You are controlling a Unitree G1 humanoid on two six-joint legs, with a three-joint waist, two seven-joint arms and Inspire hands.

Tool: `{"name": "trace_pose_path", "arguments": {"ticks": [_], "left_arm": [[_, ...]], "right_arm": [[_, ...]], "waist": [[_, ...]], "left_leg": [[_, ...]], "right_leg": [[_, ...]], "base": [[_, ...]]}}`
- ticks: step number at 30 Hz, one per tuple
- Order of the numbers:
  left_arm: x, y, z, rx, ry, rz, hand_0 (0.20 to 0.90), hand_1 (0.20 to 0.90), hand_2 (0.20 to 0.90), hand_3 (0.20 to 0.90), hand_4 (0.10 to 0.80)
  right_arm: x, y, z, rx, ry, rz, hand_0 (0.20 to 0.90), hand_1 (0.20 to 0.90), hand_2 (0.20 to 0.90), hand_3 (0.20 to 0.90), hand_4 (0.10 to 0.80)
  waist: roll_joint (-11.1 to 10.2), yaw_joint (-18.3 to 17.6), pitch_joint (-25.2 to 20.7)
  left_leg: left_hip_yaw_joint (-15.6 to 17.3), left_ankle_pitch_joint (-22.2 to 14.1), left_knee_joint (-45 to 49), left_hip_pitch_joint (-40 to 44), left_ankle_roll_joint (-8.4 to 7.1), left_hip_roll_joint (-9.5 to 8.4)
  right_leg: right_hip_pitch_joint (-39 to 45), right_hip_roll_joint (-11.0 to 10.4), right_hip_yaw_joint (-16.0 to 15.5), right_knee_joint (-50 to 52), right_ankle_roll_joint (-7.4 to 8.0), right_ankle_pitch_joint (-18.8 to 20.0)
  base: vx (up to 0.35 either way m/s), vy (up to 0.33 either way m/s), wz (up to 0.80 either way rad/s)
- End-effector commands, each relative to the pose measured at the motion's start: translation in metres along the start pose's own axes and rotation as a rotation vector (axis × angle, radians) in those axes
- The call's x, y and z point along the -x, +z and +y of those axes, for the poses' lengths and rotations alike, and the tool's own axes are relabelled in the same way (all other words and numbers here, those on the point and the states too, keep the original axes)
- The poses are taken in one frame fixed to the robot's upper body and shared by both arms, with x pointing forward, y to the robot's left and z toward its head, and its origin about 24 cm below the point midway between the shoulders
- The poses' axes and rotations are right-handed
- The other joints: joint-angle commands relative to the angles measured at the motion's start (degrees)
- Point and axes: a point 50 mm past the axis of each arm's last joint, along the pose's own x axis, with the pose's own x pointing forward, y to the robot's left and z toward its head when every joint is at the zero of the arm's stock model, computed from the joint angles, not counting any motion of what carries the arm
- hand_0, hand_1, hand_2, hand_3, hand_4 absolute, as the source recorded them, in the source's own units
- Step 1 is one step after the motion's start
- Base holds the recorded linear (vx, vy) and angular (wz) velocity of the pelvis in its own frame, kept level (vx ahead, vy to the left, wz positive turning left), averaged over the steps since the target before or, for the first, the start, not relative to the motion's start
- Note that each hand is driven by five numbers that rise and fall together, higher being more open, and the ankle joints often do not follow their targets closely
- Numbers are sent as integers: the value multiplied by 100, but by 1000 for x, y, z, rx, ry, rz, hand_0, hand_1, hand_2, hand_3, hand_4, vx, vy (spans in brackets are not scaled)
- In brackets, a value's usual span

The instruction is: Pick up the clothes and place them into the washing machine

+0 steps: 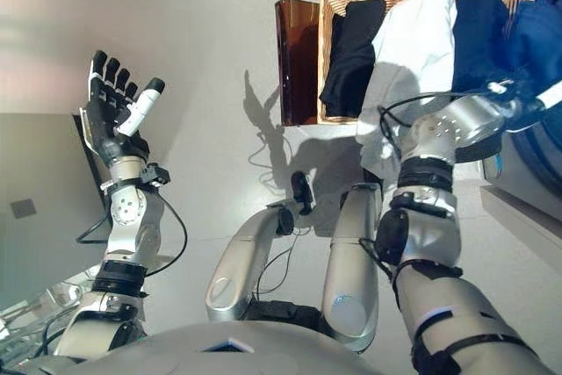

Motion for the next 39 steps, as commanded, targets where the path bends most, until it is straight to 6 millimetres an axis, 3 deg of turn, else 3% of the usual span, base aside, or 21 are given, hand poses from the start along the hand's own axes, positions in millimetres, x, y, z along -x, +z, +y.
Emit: {"name": "trace_pose_path", "arguments": {"ticks": [1, 6, 9, 15, 22, 25, 26, 30, 33, 34, 35, 36, 37, 38, 39], "left_arm": [[-10, 29, 9, -3, 2, -179, 900, 900, 900, 900, 800], [-9, 28, 15, -13, 16, -174, 900, 900, 900, 900, 800], [-13, 35, 25, -39, 35, -201, 900, 900, 900, 900, 800], [-16, 47, 41, -75, 70, -248, 900, 900, 900, 900, 800], [-18, 49, 46, -68, 98, -257, 900, 900, 900, 900, 800], [-16, 47, 46, -59, 105, -251, 900, 900, 900, 900, 800], [-17, 48, 45, -58, 109, -253, 900, 900, 900, 900, 800], [-16, 46, 46, -55, 115, -247, 900, 900, 900, 900, 800], [-17, 43, 43, -25, 117, -232, 900, 900, 900, 900, 800], [-16, 43, 44, -27, 118, -231, 900, 900, 900, 900, 800], [-17, 40, 40, -10, 110, -214, 900, 900, 900, 900, 800], [-17, 40, 40, -12, 110, -215, 900, 900, 900, 900, 800], [-17, 34, 33, -2, 88, -186, 900, 900, 900, 900, 800], [-17, 34, 34, -6, 87, -186, 900, 900, 900, 900, 800], [-17, 30, 28, 17, 78, -166, 900, 900, 900, 900, 800]], "right_arm": [[-12, 32, 68, 31, 284, -181, 200, 200, 200, 200, 300], [-17, 53, 98, 60, 361, -275, 200, 200, 200, 200, 300], [-24, 82, 137, 134, 434, -396, 200, 200, 200, 200, 300], [-29, 130, 197, 312, 533, -583, 200, 200, 200, 200, 300], [-24, 135, 209, 394, 607, -627, 203, 203, 203, 203, 302], [-25, 135, 205, 399, 593, -632, 491, 491, 491, 491, 508], [-25, 133, 202, 409, 589, -630, 900, 900, 900, 900, 800], [-29, 130, 193, 434, 567, -611, 900, 900, 900, 900, 800], [-38, 110, 161, 496, 520, -517, 900, 900, 900, 900, 800], [-38, 110, 159, 496, 520, -513, 900, 900, 900, 900, 800], [-43, 98, 127, 505, 450, -440, 900, 900, 900, 900, 800], [-43, 98, 126, 504, 448, -439, 900, 900, 900, 900, 800], [-45, 81, 84, 529, 362, -345, 900, 900, 900, 900, 800], [-45, 81, 82, 528, 359, -343, 900, 900, 900, 900, 800], [-43, 69, 43, 561, 284, -254, 900, 900, 900, 900, 800]], "waist": [[226, 70, -640], [239, 76, -746], [215, 54, -803], [180, 42, -836], [144, 0, -842], [138, -1, -861], [132, -2, -876], [88, 11, -885], [5, 27, -883], [2, 17, -883], [-64, 2, -877], [-80, -4, -864], [-172, 5, -869], [-194, -5, -860], [-326, 2, -862]], "left_leg": [[-178, -554, 281, 14, -63, -93], [-176, -482, 9, 217, -117, -59], [-228, -399, -186, 330, -211, -88], [-309, -295, -276, 314, -328, -123], [-373, -153, -382, 295, -362, -151], [-387, -156, -386, 292, -353, -157], [-404, -207, -363, 297, -346, -157], [-437, -161, -342, 254, -346, -164], [-490, -134, -377, 319, -334, -181], [-499, -177, -383, 359, -331, -181], [-549, -160, -476, 496, -324, -166], [-546, -100, -497, 493, -326, -166], [-605, -117, -614, 685, -309, -155], [-607, -63, -634, 693, -311, -157], [-673, -78, -742, 896, -307, -151]], "right_leg": [[344, 148, 8, -885, -39, 67], [489, 137, 26, -1060, -26, 90], [584, 93, -24, -1160, -13, 99], [588, 21, -134, -1118, -20, 79], [600, 0, -213, -1181, -31, 164], [620, 3, -234, -1202, -40, 165], [639, 8, -244, -1178, -39, 116], [641, 5, -277, -1198, -47, 175], [770, -16, -346, -1258, -34, 210], [806, -16, -351, -1251, -30, 159], [992, -26, -387, -1345, -16, 178], [999, -29, -388, -1385, -19, 245], [1253, -58, -437, -1530, 11, 244], [1273, -63, -444, -1573, 9, 305], [1544, -112, -509, -1730, 39, 324]], "base": [[53, -54, -23], [58, -49, -10], [27, -61, 0], [-2, -63, 10], [5, -27, 7], [0, -1, 2], [0, 0, 0], [-10, -2, -1], [13, 10, 8], [30, 9, 10], [26, -3, 10], [62, -17, 11], [10, -15, 9], [109, -32, 8], [22, -25, 8]]}}
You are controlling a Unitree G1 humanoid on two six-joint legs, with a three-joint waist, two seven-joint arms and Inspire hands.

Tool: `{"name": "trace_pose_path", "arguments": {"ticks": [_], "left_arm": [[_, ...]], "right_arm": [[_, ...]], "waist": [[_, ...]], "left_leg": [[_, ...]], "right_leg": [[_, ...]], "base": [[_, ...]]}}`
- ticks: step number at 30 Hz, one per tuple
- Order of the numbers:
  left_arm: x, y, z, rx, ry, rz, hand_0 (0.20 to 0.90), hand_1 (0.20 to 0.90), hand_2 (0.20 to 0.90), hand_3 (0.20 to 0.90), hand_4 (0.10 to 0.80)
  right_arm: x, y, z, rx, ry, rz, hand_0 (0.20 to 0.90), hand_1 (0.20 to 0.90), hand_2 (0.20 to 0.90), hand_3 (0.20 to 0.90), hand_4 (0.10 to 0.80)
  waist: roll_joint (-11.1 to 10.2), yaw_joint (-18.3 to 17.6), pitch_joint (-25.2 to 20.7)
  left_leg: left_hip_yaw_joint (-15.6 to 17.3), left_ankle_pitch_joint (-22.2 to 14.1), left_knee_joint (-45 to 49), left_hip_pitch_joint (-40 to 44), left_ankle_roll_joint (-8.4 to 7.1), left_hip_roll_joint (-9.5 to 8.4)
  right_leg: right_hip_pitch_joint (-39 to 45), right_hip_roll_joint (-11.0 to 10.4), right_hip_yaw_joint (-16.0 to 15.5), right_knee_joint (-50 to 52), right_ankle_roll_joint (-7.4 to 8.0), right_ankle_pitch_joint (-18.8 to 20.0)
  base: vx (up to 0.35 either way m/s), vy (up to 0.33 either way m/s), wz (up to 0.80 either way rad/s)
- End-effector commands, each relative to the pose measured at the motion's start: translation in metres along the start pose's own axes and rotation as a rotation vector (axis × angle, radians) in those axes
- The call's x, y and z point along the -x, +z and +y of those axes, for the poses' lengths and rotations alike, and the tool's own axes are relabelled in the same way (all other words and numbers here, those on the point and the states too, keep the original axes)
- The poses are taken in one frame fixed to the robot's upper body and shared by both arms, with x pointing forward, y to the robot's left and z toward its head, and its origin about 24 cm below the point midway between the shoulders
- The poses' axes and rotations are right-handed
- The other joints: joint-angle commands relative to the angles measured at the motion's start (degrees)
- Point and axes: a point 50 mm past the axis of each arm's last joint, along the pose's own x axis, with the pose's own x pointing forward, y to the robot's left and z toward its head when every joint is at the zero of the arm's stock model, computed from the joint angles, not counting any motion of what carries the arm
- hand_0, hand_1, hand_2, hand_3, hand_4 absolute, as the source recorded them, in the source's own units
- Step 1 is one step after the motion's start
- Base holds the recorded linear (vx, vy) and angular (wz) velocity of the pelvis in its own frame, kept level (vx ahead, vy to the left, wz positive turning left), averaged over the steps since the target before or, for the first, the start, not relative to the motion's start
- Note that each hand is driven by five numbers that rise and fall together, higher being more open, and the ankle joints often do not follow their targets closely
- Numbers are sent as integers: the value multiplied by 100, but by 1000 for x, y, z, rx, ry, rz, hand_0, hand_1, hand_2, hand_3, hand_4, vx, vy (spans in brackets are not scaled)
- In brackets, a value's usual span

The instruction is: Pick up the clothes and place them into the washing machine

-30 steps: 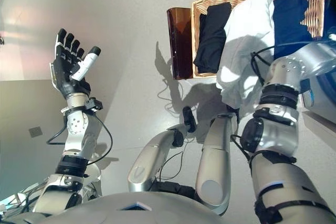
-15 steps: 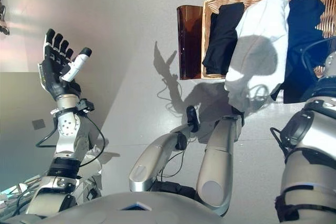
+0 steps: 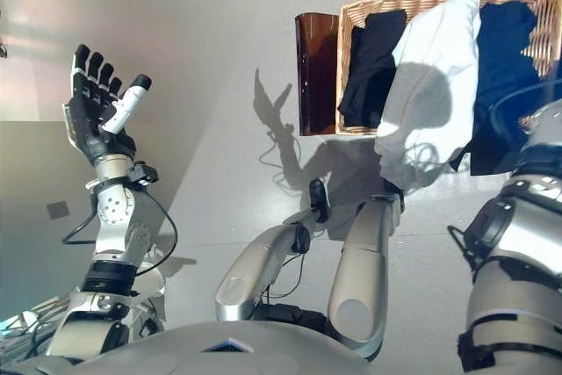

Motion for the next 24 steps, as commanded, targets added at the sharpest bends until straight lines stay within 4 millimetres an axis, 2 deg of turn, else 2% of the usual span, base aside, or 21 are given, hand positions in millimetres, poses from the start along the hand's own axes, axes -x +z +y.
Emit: {"name": "trace_pose_path", "arguments": {"ticks": [1, 2, 3, 5, 6, 7, 8, 9, 10, 11, 12, 13, 14, 15, 16, 17, 18, 21, 23, 24], "left_arm": [[-13, 25, 19, 12, 48, -149, 900, 900, 900, 900, 800], [-12, 21, 15, 21, 43, -130, 900, 900, 900, 900, 800], [-11, 19, 13, 26, 39, -122, 900, 900, 900, 900, 800], [-10, 19, 15, 14, 34, -118, 900, 900, 900, 900, 800], [-10, 19, 16, 11, 36, -118, 900, 900, 900, 900, 800], [-8, 17, 16, -13, 21, -109, 900, 900, 900, 900, 800], [-8, 17, 16, -14, 21, -109, 900, 900, 900, 900, 800], [-6, 14, 15, -18, 11, -97, 900, 900, 900, 900, 800], [-5, 14, 16, -22, 9, -95, 900, 900, 900, 900, 800], [-4, 11, 18, -41, 6, -81, 900, 900, 900, 900, 800], [-4, 11, 19, -44, 7, -80, 900, 900, 900, 900, 800], [-3, 11, 20, -53, 3, -79, 900, 900, 900, 900, 800], [-2, 11, 21, -61, -2, -72, 900, 900, 900, 900, 800], [-2, 11, 22, -63, -2, -71, 900, 900, 900, 900, 800], [0, 10, 24, -86, -13, -66, 900, 900, 900, 900, 800], [0, 10, 25, -87, -12, -65, 900, 900, 900, 900, 800], [3, 8, 26, -90, -8, -58, 900, 900, 900, 900, 800], [5, 6, 30, -98, -5, -45, 900, 900, 900, 900, 800], [8, 3, 34, -117, -5, -26, 900, 900, 900, 900, 800], [8, 3, 34, -116, -4, -26, 900, 900, 900, 900, 800]], "right_arm": [[11, 9, 7, 70, 266, -124, 900, 900, 900, 900, 800], [27, -23, -25, 113, 226, -5, 900, 900, 900, 900, 800], [32, -33, -46, 119, 177, 44, 900, 900, 900, 900, 800], [44, -51, -68, 182, 165, 132, 900, 900, 900, 900, 800], [44, -51, -70, 182, 164, 136, 900, 900, 900, 900, 800], [59, -67, -98, 201, 109, 219, 900, 900, 900, 900, 800], [59, -67, -98, 201, 109, 221, 900, 900, 900, 900, 800], [72, -79, -125, 246, 60, 308, 900, 900, 900, 900, 800], [73, -79, -127, 245, 57, 311, 900, 900, 900, 900, 800], [83, -89, -145, 292, 29, 382, 900, 900, 900, 900, 800], [84, -89, -146, 292, 28, 385, 900, 900, 900, 900, 800], [92, -93, -164, 347, 2, 431, 900, 900, 900, 900, 800], [105, -102, -172, 368, 5, 507, 900, 900, 900, 900, 800], [106, -102, -173, 367, 4, 509, 900, 900, 900, 900, 800], [115, -104, -187, 403, -1, 551, 900, 900, 900, 900, 800], [116, -104, -187, 403, -2, 553, 900, 900, 900, 900, 800], [125, -106, -197, 402, -19, 578, 900, 900, 900, 900, 800], [129, -106, -206, 453, -18, 609, 900, 900, 900, 900, 800], [137, -107, -221, 618, 29, 673, 900, 900, 900, 900, 800], [137, -108, -221, 621, 30, 674, 900, 900, 900, 900, 800]], "waist": [[-523, 42, -716], [-679, 81, -762], [-763, 77, -781], [-972, 121, -854], [-983, 102, -848], [-1150, 128, -904], [-1154, 119, -894], [-1317, 158, -959], [-1332, 151, -962], [-1487, 186, -1037], [-1495, 178, -1035], [-1562, 197, -1069], [-1683, 224, -1133], [-1692, 219, -1134], [-1822, 241, -1227], [-1827, 237, -1229], [-1920, 260, -1312], [-2031, 269, -1397], [-2165, 307, -1524], [-2161, 301, -1526]], "left_leg": [[-174, -582, 542, -67, -320, 41], [-238, -599, 420, 145, -315, 44], [-273, -516, 306, 216, -317, 51], [-380, -453, 127, 426, -328, 33], [-388, -437, 95, 462, -328, 30], [-463, -391, -82, 657, -325, 34], [-470, -383, -98, 680, -324, 33], [-543, -351, -206, 835, -315, 34], [-557, -341, -231, 870, -313, 31], [-603, -320, -349, 1020, -294, 40], [-608, -313, -367, 1045, -292, 38], [-646, -298, -429, 1128, -285, 43], [-686, -268, -543, 1244, -279, 66], [-688, -262, -559, 1263, -278, 65], [-710, -246, -644, 1380, -275, 89], [-711, -240, -658, 1396, -274, 88], [-732, -229, -743, 1497, -265, 105], [-745, -220, -845, 1643, -257, 118], [-774, -177, -1023, 1811, -253, 137], [-775, -169, -1041, 1824, -253, 138]], "right_leg": [[768, 100, -171, -1156, -24, 268], [1053, 61, -252, -1337, -5, 283], [1163, 30, -278, -1472, 6, 373], [1437, -36, -354, -1724, 32, 474], [1479, -41, -364, -1763, 33, 487], [1739, -95, -459, -1990, 59, 542], [1767, -98, -467, -2010, 59, 548], [1985, -144, -533, -2204, 84, 610], [2031, -150, -549, -2242, 86, 620], [2235, -193, -628, -2419, 106, 686], [2267, -198, -636, -2447, 107, 695], [2367, -223, -682, -2525, 122, 727], [2514, -259, -713, -2669, 149, 805], [2537, -260, -718, -2690, 150, 813], [2664, -281, -757, -2800, 183, 875], [2682, -283, -759, -2820, 184, 883], [2810, -295, -794, -2922, 209, 909], [2939, -296, -823, -3013, 235, 965], [3066, -295, -836, -3109, 277, 1024], [3075, -295, -838, -3118, 277, 1027]], "base": [[136, -17, 14], [73, -23, 11], [138, -28, 4], [79, -20, 1], [108, -16, 14], [76, -16, 18], [152, 0, 23], [86, 18, 20], [154, 17, 26], [77, 1, 23], [104, 11, 26], [87, 29, 18], [87, 29, 16], [123, 44, 7], [72, 26, 7], [133, 39, 14], [107, 18, 18], [88, 21, 9], [59, 18, 1], [41, 3, 0]]}}
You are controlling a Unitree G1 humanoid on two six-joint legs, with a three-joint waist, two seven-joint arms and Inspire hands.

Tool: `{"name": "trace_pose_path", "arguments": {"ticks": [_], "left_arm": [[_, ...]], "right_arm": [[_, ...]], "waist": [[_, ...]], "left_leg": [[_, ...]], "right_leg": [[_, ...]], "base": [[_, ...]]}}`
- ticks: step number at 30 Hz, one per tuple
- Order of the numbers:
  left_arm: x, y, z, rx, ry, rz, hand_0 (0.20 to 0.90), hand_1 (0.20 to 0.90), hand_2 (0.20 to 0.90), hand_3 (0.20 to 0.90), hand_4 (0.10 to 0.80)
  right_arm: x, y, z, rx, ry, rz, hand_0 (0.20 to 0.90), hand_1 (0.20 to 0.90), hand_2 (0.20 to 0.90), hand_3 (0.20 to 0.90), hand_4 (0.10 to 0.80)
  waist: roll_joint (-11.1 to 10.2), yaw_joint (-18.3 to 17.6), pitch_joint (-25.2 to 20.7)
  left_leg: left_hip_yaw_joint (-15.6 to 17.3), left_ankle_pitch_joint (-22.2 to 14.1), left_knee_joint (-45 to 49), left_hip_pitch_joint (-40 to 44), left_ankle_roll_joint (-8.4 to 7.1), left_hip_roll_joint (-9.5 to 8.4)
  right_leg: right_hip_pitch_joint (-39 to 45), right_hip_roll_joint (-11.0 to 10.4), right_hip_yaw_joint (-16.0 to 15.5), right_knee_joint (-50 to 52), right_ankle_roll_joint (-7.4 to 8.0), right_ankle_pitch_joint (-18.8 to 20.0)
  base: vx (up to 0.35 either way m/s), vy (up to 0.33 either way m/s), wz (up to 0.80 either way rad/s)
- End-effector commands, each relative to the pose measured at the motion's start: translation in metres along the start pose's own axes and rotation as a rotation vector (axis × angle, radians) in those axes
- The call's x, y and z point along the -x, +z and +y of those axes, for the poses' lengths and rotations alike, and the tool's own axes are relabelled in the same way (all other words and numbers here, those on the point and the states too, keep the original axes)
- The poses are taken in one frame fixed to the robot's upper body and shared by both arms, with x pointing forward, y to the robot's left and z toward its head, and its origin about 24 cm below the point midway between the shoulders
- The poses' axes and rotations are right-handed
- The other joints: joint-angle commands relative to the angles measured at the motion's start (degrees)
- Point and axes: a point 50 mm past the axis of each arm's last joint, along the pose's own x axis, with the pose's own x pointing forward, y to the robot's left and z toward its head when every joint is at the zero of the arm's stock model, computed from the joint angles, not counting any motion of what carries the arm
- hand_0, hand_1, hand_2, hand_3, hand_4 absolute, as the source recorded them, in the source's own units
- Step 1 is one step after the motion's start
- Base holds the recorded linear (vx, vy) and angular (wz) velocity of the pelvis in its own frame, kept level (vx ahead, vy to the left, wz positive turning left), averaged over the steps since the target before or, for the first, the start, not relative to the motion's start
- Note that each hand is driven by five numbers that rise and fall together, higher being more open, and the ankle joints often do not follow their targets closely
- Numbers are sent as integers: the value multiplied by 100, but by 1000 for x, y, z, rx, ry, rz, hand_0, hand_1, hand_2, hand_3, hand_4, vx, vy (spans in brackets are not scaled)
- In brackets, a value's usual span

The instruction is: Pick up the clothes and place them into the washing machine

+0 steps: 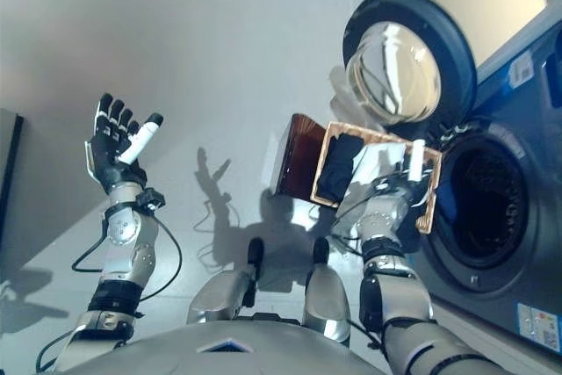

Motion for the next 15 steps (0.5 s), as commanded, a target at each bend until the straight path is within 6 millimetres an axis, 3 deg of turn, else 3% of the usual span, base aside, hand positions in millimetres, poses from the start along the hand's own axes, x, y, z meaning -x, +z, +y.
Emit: {"name": "trace_pose_path", "arguments": {"ticks": [1, 2, 3, 4, 6, 7, 8, 9, 10, 12, 13, 14, 15], "left_arm": [[-15, 40, 3, -54, -61, -213, 900, 900, 900, 900, 800], [-15, 40, 3, -54, -60, -213, 900, 900, 900, 900, 800], [-15, 39, 5, -71, -64, -208, 900, 900, 900, 900, 800], [-15, 39, 5, -71, -63, -208, 900, 900, 900, 900, 800], [-14, 36, 6, -89, -63, -194, 900, 900, 900, 900, 800], [-14, 36, 7, -89, -62, -194, 900, 900, 900, 900, 800], [-13, 36, 6, -87, -66, -191, 900, 900, 900, 900, 800], [-13, 36, 6, -95, -72, -192, 900, 900, 900, 900, 800], [-13, 36, 6, -95, -71, -192, 900, 900, 900, 900, 800], [-12, 37, 8, -97, -68, -196, 900, 900, 900, 900, 800], [-12, 37, 9, -94, -65, -196, 900, 900, 900, 900, 800], [-12, 36, 9, -94, -64, -196, 900, 900, 900, 900, 800], [-12, 38, 12, -98, -53, -205, 900, 900, 900, 900, 800]], "right_arm": [[-6, 17, -6, 311, 92, -66, 900, 900, 900, 900, 800], [-6, 17, -6, 313, 91, -66, 900, 900, 900, 900, 800], [-5, 9, -8, 544, 141, -38, 900, 900, 900, 900, 800], [-5, 9, -7, 546, 141, -38, 900, 900, 900, 900, 800], [-3, 3, -4, 846, 212, -59, 900, 900, 900, 900, 800], [-3, 3, -4, 849, 212, -59, 900, 900, 900, 900, 800], [-2, 1, 1, 961, 251, -79, 900, 900, 900, 900, 800], [-2, -1, 5, 1197, 318, -118, 900, 900, 900, 900, 800], [-2, -1, 6, 1199, 318, -119, 900, 900, 900, 900, 800], [-1, -2, 9, 1404, 381, -178, 900, 900, 900, 900, 800], [-2, -1, 10, 1646, 436, -238, 900, 900, 900, 900, 800], [-2, -1, 10, 1648, 437, -239, 900, 900, 900, 900, 800], [-2, 5, 16, 1840, 488, -346, 900, 900, 900, 900, 800]], "waist": [[-288, 50, -596], [-286, 45, -596], [-355, 56, -640], [-350, 51, -635], [-424, 68, -732], [-420, 63, -728], [-436, 66, -771], [-467, 76, -818], [-463, 71, -815], [-482, 66, -842], [-499, 66, -880], [-494, 57, -880], [-511, 33, -893]], "left_leg": [[-40, -414, 39, 146, -313, -103], [-44, -409, 27, 156, -313, -101], [-40, -385, -2, 224, -322, -65], [-41, -385, -7, 233, -322, -62], [-68, -372, -95, 370, -318, -36], [-71, -371, -105, 382, -318, -34], [-72, -370, -128, 415, -319, -21], [-67, -353, -145, 441, -324, -5], [-68, -357, -145, 447, -324, -3], [-71, -352, -161, 486, -317, 15], [-89, -343, -188, 514, -316, 15], [-92, -346, -188, 517, -317, 17], [-91, -342, -189, 524, -315, 24]], "right_leg": [[197, -317, 120, -298, 217, 158], [206, -316, 115, -302, 217, 157], [242, -288, 111, -267, 212, 141], [249, -285, 110, -265, 211, 137], [373, -267, 111, -298, 210, 117], [384, -265, 107, -302, 209, 116], [413, -265, 95, -316, 219, 113], [440, -259, 97, -320, 227, 111], [445, -257, 96, -319, 226, 108], [470, -251, 115, -304, 230, 105], [495, -260, 101, -292, 236, 96], [500, -259, 97, -291, 236, 92], [510, -251, 95, -276, 242, 83]], "base": [[30, -3, 3], [28, -4, 5], [4, -1, 5], [27, -11, 3], [44, -11, 1], [34, 0, 1], [18, -5, 3], [0, 0, 0], [0, 0, 0], [17, 0, 1], [0, 0, 0], [35, -3, 0], [0, 0, 0]]}}
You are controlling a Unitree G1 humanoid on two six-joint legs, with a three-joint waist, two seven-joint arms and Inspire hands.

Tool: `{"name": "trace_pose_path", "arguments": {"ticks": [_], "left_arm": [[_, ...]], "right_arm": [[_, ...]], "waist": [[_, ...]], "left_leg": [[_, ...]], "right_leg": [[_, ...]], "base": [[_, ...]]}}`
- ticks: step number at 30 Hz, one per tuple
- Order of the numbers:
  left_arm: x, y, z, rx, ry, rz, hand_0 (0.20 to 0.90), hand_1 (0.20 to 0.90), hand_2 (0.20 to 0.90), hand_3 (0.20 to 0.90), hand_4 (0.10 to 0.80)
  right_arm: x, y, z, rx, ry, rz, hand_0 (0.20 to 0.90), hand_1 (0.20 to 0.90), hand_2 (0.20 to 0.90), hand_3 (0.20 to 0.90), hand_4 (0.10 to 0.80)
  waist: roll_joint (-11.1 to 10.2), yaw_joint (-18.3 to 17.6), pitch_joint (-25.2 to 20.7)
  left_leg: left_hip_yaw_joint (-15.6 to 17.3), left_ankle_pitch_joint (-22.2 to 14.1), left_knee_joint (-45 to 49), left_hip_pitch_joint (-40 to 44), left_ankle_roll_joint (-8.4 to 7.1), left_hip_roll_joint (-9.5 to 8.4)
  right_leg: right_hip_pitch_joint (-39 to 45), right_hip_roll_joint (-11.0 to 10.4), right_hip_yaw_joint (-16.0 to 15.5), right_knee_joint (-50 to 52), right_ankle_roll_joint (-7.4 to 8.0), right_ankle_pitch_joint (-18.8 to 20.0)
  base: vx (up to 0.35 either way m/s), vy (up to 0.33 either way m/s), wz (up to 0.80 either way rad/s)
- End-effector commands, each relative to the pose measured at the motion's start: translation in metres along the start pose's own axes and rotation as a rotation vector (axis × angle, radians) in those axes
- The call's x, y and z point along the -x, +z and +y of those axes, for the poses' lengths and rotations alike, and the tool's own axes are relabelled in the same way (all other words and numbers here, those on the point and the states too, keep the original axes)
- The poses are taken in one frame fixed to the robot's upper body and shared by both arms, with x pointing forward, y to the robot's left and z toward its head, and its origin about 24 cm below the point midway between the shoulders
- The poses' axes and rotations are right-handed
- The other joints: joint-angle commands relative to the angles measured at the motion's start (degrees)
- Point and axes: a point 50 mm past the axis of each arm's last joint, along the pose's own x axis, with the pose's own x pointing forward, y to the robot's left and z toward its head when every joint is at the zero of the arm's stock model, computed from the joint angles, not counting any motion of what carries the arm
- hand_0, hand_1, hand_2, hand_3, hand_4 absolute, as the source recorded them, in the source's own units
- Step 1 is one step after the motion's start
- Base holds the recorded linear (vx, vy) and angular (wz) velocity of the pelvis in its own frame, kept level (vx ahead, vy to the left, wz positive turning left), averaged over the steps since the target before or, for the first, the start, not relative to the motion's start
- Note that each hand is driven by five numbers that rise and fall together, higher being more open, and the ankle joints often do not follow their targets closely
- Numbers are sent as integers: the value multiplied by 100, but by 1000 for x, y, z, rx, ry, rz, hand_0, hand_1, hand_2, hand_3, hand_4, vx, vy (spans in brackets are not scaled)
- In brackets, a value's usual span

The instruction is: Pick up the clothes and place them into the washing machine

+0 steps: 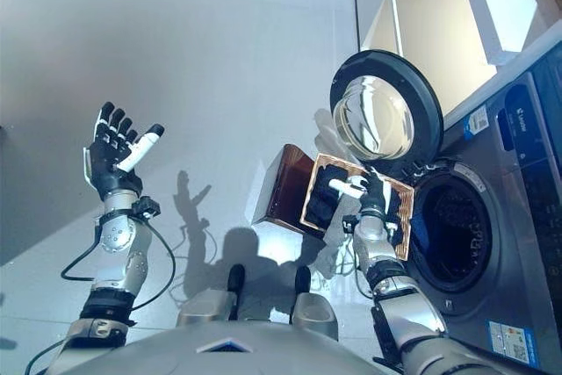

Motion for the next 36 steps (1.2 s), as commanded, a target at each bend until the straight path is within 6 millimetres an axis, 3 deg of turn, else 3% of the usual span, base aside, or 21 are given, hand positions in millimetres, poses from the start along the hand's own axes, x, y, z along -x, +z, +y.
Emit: {"name": "trace_pose_path", "arguments": {"ticks": [1, 10, 17, 21, 23, 26, 30, 36], "left_arm": [[-14, 40, -2, -30, -49, -215, 900, 900, 900, 900, 800], [-13, 36, -1, -29, -82, -182, 900, 900, 900, 900, 800], [-14, 37, -6, -39, -122, -184, 900, 900, 900, 900, 800], [-17, 42, -8, -48, -129, -200, 900, 900, 900, 900, 800], [-21, 52, -10, -56, -125, -245, 900, 900, 900, 900, 800], [-25, 60, -20, -38, -136, -284, 900, 900, 900, 900, 800], [-26, 73, -35, 13, -171, -335, 900, 900, 900, 900, 800], [-22, 81, -44, 43, -227, -362, 900, 900, 900, 900, 800]], "right_arm": [[-10, 19, -35, 430, -72, -149, 900, 900, 900, 900, 800], [-6, -21, -32, 710, 36, 0, 900, 900, 900, 900, 800], [-6, -35, -40, 799, 32, 86, 900, 900, 900, 900, 800], [-10, -25, -47, 862, -10, 55, 900, 900, 900, 900, 800], [-17, -4, -54, 966, -72, -43, 900, 900, 900, 900, 800], [-21, 8, -65, 1028, -141, -57, 900, 900, 900, 900, 800], [-28, 24, -82, 948, -251, -33, 900, 900, 900, 900, 800], [-34, 47, -111, 890, -372, -7, 900, 900, 900, 900, 800]], "waist": [[-88, -2, -562], [-185, 23, -591], [-183, 68, -552], [-130, 79, -330], [-70, 50, 36], [-18, 42, 308], [86, 27, 686], [263, 71, 774]], "left_leg": [[-46, -363, -26, 120, -316, 51], [-147, -362, -28, 124, -305, 70], [-186, -361, -12, 97, -309, 102], [-178, -334, 48, -50, -304, 126], [-126, -354, 286, -344, -274, 138], [-130, -384, 689, -818, -285, 96], [-175, -424, 1233, -1526, -317, 21], [-210, -409, 1476, -2107, -334, -37]], "right_leg": [[-138, -231, 94, 312, 216, -155], [-94, -224, 22, 369, 220, -211], [-108, -215, -18, 411, 197, -271], [-347, -175, -21, 633, 161, -336], [-767, -63, 47, 982, 108, -389], [-1125, -31, 12, 1204, 75, -442], [-1670, -43, -59, 1485, 9, -434], [-2252, -64, -50, 1767, -17, -452]], "base": [[0, 0, 0], [14, -8, 5], [0, 0, 0], [-77, -27, 7], [-178, -22, 2], [-196, -33, -2], [-176, -39, 11], [-59, -2, 5]]}}
